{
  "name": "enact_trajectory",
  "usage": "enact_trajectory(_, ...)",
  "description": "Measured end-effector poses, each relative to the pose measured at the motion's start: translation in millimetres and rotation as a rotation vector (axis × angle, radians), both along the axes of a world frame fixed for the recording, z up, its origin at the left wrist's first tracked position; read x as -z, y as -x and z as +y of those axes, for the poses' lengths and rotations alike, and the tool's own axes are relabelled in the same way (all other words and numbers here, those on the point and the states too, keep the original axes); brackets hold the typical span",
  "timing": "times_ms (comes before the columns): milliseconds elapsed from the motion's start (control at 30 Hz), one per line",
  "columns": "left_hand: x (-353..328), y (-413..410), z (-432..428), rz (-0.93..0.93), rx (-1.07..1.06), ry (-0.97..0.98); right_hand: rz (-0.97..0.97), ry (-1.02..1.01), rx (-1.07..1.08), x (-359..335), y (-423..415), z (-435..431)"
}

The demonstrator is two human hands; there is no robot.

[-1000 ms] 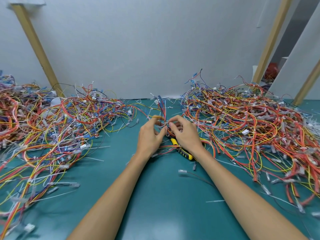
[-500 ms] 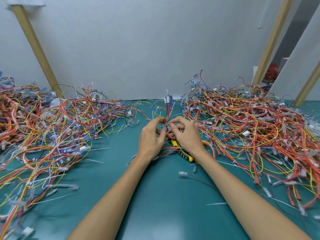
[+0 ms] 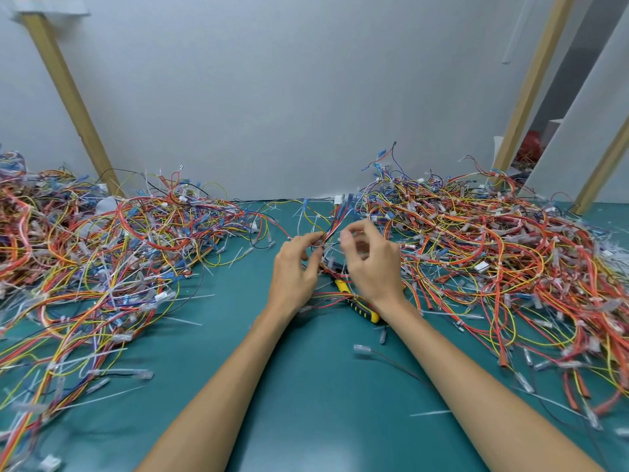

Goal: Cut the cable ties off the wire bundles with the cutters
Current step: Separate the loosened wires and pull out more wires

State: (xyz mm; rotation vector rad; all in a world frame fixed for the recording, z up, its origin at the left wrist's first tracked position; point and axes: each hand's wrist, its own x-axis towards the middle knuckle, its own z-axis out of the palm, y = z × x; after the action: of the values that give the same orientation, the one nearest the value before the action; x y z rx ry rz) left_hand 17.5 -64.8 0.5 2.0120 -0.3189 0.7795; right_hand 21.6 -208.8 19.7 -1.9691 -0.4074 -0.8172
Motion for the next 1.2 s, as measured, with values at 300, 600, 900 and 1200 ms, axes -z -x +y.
enact_trajectory(300,0,-3,7,0.17,0.073,0.175,0.168,0.221,0.115,16,-2,-2)
enact_trajectory(600,0,0,4,0.122,0.075,0.174,0.174,0.294,0.055,21,-6,-3)
enact_trajectory(900,-2,1,5,0.202,0.036,0.213,0.183,0.277,-0.009,19,-5,-2)
enact_trajectory(1200,-1,0,6,0.231,0.088,0.257,0.189,0.27,-0.005,17,-4,-2)
